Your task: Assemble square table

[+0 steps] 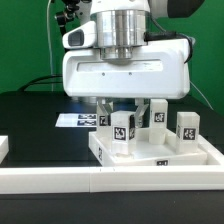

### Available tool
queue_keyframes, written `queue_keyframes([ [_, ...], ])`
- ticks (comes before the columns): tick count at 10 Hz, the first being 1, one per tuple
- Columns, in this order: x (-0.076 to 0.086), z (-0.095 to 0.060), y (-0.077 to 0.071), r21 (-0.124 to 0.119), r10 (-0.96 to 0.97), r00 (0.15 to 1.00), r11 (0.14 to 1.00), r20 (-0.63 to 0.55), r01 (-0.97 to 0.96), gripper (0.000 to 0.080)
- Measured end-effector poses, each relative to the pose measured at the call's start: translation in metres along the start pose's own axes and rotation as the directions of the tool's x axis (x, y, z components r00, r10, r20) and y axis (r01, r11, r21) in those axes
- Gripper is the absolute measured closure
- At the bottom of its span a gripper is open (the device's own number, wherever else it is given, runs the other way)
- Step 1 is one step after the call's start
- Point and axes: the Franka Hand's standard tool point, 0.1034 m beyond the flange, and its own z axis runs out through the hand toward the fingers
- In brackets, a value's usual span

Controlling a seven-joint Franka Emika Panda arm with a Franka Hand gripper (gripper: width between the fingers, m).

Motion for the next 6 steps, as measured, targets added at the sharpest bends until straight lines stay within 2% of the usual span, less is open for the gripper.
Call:
queue_keyframes([
  [3, 0.0001, 0.0005, -0.0018, 0.000, 0.234, 0.972, 0.972, 0.001, -0.234, 0.0509],
  [6, -0.0021, 0.0008, -0.0018, -0.008, 0.531, 0.848, 0.848, 0.014, -0.530, 0.0509],
])
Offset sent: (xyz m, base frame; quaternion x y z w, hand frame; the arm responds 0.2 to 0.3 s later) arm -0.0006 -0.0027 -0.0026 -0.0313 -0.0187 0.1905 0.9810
